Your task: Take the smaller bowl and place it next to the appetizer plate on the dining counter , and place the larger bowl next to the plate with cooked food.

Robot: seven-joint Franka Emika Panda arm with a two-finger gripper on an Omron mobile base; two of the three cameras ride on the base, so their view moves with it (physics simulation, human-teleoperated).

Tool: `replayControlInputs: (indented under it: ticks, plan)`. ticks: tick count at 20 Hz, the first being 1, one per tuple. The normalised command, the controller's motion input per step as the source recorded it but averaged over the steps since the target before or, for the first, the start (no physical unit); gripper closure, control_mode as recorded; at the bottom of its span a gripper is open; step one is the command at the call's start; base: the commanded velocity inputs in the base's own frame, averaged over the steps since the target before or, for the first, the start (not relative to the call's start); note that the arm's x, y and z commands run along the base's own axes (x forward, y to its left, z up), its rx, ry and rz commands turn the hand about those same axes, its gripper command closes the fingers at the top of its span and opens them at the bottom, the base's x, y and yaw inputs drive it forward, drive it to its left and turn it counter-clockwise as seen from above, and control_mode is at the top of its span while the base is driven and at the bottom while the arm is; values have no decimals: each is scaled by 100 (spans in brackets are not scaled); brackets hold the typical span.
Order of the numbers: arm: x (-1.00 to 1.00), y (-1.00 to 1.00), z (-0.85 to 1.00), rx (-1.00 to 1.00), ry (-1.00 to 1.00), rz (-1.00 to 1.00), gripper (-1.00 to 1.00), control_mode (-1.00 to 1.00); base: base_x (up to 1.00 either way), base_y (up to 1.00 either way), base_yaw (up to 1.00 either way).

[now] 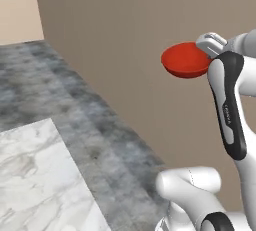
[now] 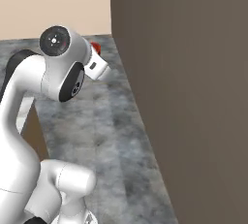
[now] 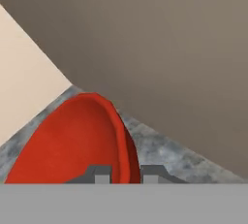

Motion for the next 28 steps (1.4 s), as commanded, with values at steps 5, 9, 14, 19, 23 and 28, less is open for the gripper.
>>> replayControlInputs:
  ticks: [5,9,14,19,23,28]
  plan:
    - [0,0,0,0,0,0,100,100,100,2,50]
    - [0,0,0,0,0,0,100,100,100,0,50]
    - [0,0,0,0,0,0,100,100,100,-5,40]
    - [0,0,0,0,0,0,100,100,100,-50,21]
    - [0,0,0,0,0,0,100,100,100,-47,12]
    - [0,0,0,0,0,0,100,100,100,-9,34]
